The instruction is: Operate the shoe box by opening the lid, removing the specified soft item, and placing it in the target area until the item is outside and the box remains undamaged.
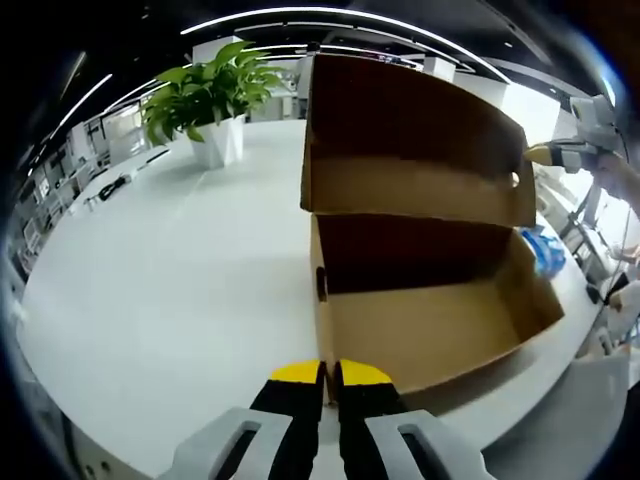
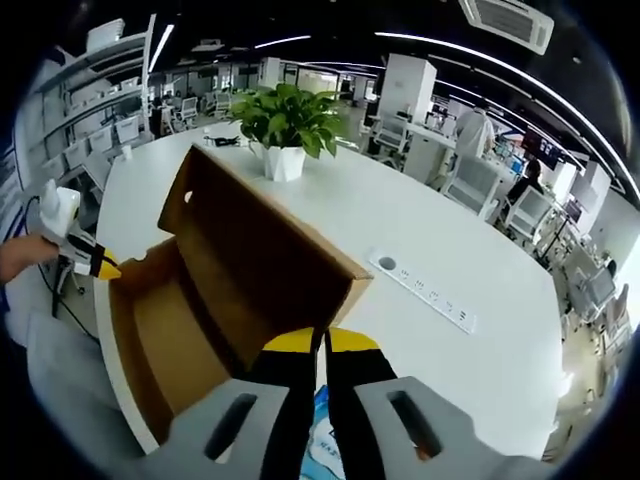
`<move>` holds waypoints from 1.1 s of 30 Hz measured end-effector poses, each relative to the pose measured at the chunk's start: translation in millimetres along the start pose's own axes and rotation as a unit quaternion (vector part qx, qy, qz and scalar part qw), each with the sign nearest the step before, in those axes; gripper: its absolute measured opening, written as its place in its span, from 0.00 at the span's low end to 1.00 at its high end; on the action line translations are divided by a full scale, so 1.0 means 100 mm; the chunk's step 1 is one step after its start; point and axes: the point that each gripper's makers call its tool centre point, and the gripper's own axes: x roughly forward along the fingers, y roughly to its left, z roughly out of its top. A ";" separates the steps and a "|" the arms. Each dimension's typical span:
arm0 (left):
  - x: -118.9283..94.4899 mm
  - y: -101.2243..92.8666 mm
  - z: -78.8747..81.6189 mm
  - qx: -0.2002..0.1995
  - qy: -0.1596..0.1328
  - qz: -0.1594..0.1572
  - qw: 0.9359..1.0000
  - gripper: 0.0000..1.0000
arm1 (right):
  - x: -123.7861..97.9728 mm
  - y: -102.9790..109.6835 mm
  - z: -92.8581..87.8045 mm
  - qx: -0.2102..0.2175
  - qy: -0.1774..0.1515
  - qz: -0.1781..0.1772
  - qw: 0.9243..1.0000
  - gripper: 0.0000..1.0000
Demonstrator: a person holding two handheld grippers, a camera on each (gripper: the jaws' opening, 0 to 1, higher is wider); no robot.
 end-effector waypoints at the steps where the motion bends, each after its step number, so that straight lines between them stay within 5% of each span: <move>1: 0.00 0.00 0.00 0.000 0.000 0.000 1.000 0.04 | 0.00 0.00 0.00 -0.002 -0.001 -0.001 1.000 0.01; 33: -0.04 -0.02 0.00 -0.006 -0.008 -0.004 1.000 0.04 | -0.38 0.34 -0.12 0.002 -0.052 -0.034 0.998 0.00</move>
